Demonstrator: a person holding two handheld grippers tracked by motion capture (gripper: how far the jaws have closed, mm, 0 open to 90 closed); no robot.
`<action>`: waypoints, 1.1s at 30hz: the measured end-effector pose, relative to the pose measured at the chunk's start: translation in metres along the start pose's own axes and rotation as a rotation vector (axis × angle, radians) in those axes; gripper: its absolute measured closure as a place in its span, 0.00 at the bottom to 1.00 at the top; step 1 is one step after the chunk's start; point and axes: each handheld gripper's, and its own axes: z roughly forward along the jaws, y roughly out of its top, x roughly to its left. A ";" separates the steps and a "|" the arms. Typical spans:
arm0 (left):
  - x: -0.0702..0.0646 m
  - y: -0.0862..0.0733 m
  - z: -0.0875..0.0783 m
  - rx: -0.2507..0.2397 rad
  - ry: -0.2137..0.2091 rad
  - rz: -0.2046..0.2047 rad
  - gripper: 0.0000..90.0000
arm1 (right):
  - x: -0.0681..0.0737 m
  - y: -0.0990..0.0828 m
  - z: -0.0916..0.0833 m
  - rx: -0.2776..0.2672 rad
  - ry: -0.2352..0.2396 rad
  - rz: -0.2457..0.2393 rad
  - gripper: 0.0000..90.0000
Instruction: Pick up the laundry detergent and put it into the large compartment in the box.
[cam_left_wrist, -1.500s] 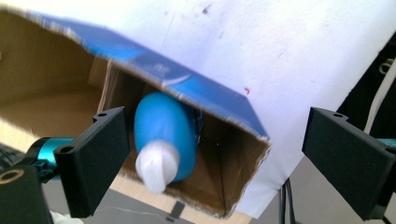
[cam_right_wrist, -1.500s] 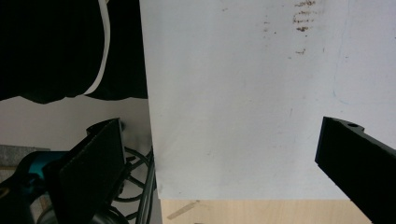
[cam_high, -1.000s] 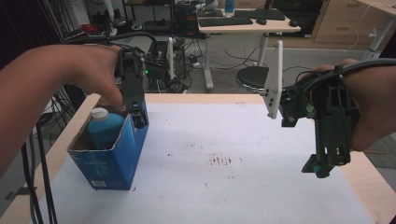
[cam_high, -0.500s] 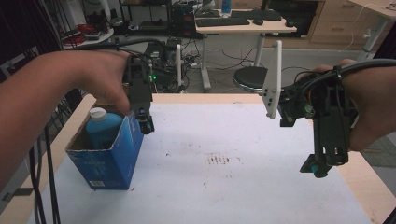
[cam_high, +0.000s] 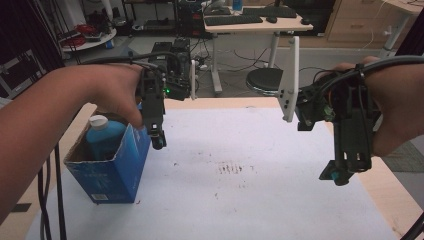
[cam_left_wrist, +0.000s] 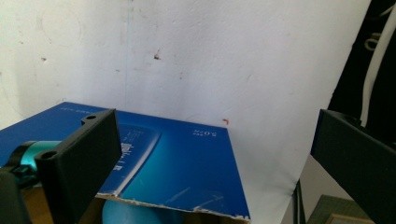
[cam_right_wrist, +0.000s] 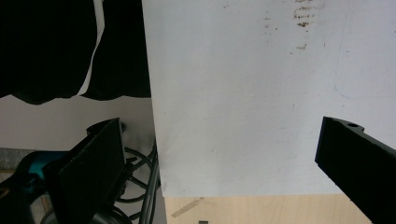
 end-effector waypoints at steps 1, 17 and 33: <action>0.001 0.000 0.001 0.003 0.001 0.003 0.02 | -0.001 0.000 0.000 -0.001 0.001 -0.005 0.01; 0.038 -0.002 0.023 0.011 0.029 -0.019 0.02 | -0.009 0.004 0.002 0.008 0.016 -0.003 0.01; 0.034 0.000 0.024 0.012 0.023 -0.009 0.02 | -0.005 0.007 0.000 0.009 0.006 0.000 0.01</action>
